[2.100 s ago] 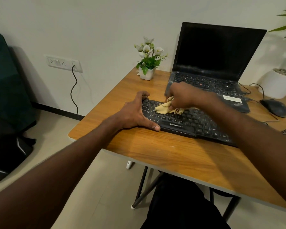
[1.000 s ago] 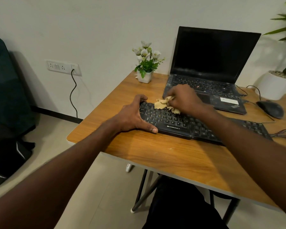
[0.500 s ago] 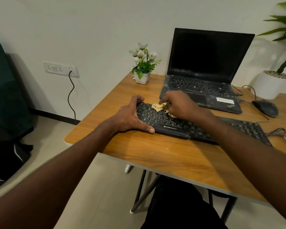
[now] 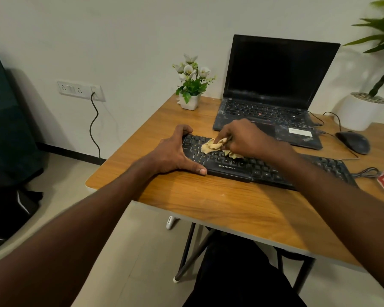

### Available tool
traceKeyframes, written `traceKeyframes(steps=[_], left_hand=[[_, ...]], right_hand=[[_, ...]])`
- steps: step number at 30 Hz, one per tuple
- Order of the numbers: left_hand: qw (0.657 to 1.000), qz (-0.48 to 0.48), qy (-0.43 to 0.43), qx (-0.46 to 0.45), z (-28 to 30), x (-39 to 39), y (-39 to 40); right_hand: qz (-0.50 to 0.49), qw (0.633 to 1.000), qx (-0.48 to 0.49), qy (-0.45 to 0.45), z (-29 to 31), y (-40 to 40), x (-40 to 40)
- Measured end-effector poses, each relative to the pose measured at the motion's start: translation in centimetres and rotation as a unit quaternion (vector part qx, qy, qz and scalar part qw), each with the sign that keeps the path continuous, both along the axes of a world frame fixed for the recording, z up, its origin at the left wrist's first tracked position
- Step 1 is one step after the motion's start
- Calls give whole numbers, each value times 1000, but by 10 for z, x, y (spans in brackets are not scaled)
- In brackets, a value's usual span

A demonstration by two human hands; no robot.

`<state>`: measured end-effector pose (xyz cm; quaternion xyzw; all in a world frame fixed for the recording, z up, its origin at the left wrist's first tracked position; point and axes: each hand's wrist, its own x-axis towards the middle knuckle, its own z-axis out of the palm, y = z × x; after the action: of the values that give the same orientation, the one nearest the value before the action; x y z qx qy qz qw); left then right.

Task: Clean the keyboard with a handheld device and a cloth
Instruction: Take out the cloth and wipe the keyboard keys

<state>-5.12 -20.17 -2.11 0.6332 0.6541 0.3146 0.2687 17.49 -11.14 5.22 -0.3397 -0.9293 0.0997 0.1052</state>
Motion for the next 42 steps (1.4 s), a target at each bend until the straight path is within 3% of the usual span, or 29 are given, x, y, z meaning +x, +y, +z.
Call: traceKeyframes(steps=[7, 12, 14, 18, 20, 23, 25, 29, 31, 35, 42], left_hand=[[1000, -5, -1, -5, 1, 0, -1], [1000, 2, 10, -3, 1, 1, 0], [1000, -2, 8, -6, 1, 1, 1], [1000, -20, 4, 1, -1, 4, 0], [1000, -19, -4, 2, -1, 3, -1], [1000, -14, -8, -1, -1, 2, -1], [1000, -17, -13, -6, 0, 3, -1], [1000, -22, -21, -6, -1, 2, -1], [1000, -19, -21, -9, 0, 1, -1], [1000, -11, -10, -14, 2, 3, -1], [1000, -23, -6, -6, 1, 2, -1]], right_hand=[[-124, 983, 55, -128, 17, 14, 15], [-75, 996, -30, -25, 9, 2, 8], [-85, 995, -33, -30, 6, 2, 12], [-131, 987, 30, -88, 12, 3, 8], [-125, 988, 65, -71, 13, -3, -2], [-127, 991, 39, -25, 6, -3, -2], [-153, 986, 41, -45, 3, -2, 5], [-201, 963, 136, -116, 10, -3, 7], [-201, 962, 150, -111, 11, -4, 4], [-154, 985, 70, -37, -1, -1, 11], [-181, 983, 22, -2, -3, 6, 18]])
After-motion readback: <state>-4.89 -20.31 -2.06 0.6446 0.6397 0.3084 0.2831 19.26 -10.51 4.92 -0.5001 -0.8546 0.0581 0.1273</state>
